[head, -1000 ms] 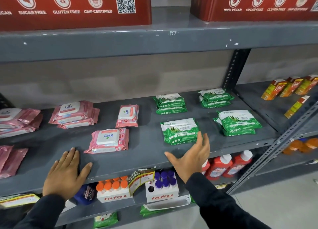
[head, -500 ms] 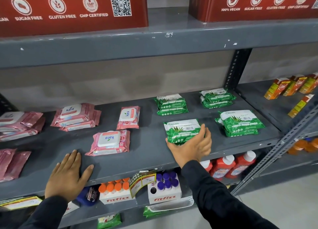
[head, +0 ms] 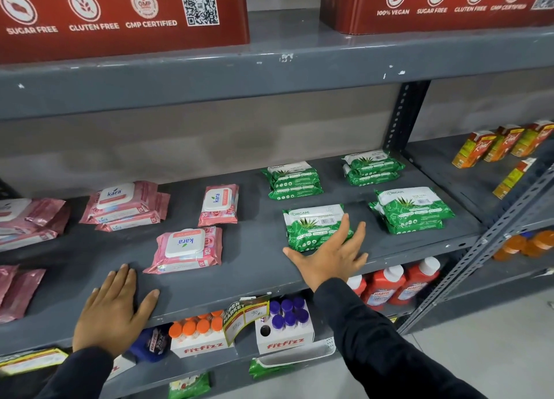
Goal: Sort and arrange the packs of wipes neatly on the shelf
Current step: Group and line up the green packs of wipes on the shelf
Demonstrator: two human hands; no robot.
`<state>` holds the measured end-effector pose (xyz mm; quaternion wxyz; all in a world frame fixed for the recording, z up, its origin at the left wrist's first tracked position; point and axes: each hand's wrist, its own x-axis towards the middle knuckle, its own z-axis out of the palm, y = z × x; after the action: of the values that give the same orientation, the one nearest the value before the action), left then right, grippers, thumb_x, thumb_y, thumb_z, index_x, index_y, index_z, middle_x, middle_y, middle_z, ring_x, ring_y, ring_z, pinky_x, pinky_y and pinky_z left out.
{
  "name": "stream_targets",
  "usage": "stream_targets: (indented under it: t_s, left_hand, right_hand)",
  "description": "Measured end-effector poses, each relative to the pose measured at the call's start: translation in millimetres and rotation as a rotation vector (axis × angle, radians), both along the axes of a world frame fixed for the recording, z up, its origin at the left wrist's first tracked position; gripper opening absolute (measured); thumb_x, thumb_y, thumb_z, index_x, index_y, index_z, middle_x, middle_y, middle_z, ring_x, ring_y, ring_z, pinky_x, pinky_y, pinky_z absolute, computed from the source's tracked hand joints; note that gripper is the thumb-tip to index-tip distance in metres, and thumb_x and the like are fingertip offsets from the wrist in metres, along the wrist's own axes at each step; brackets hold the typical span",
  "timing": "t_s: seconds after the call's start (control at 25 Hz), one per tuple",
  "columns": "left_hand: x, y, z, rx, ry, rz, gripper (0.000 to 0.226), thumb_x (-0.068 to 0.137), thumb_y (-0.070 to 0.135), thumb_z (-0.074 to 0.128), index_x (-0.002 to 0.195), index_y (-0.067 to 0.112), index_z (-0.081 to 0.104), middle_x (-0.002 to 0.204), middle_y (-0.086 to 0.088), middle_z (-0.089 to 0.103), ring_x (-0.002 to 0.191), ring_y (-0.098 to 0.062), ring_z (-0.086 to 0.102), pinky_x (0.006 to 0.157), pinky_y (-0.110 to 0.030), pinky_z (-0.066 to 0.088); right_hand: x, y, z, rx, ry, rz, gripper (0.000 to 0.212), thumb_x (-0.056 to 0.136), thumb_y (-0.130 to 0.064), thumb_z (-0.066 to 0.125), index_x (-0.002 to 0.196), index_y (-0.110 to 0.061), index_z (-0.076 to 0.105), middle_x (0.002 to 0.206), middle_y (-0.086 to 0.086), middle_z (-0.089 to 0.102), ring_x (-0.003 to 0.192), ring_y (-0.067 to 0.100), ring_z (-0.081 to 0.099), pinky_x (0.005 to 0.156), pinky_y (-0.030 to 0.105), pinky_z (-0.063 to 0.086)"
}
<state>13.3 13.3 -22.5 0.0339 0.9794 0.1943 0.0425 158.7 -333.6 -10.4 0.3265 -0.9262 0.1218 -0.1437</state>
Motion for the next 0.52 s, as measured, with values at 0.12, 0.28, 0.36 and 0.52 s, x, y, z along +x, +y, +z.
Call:
stream_targets:
  t_s: [0.12,0.28,0.36,0.52]
  left_hand:
    - [0.1,0.1,0.1,0.002,-0.005,0.004,0.097,0.078,0.074,0.009,0.145,0.008,0.030,0.155,-0.010,0.027,0.141,-0.029,0.025,0.114,-0.048,0.023]
    - [0.3,-1.4,1.4,-0.005,-0.007,0.002,0.097,0.078,0.074,0.008,0.145,0.008,0.029,0.155,-0.010,0.026,0.142,-0.029,0.024,0.115,-0.048,0.022]
    - [0.1,-1.9,2.4,-0.005,-0.008,0.002,0.097,0.077,0.074,0.008,0.145,0.008,0.029,0.155,-0.010,0.026,0.142,-0.029,0.023,0.115,-0.048,0.022]
    - [-0.8,-2.8,3.5,-0.003,-0.011,-0.002,0.097,0.077,0.074,0.006,0.146,0.008,0.028,0.155,-0.010,0.025,0.142,-0.028,0.022,0.115,-0.047,0.021]
  right_hand:
    - [1.4,0.4,2.1,-0.007,0.003,-0.013,0.140,0.037,-0.071,0.081,0.145,-0.023,0.007,0.155,0.015,0.006,0.134,0.037,0.035,0.109,0.065,0.016]
    - [1.4,-0.5,3.0,-0.023,-0.007,0.002,0.137,0.039,-0.065,0.084,0.145,-0.022,0.008,0.155,0.016,0.006,0.135,0.037,0.033,0.109,0.065,0.016]
    - [0.8,-2.6,3.0,-0.030,-0.031,0.026,0.134,0.040,-0.059,0.085,0.145,-0.021,0.010,0.155,0.017,0.007,0.132,0.038,0.036,0.110,0.063,0.019]
    - [-0.5,-6.6,2.6,-0.025,-0.068,0.049,0.132,0.040,-0.057,0.084,0.145,-0.018,0.013,0.154,0.019,0.012,0.131,0.040,0.036,0.108,0.062,0.026]
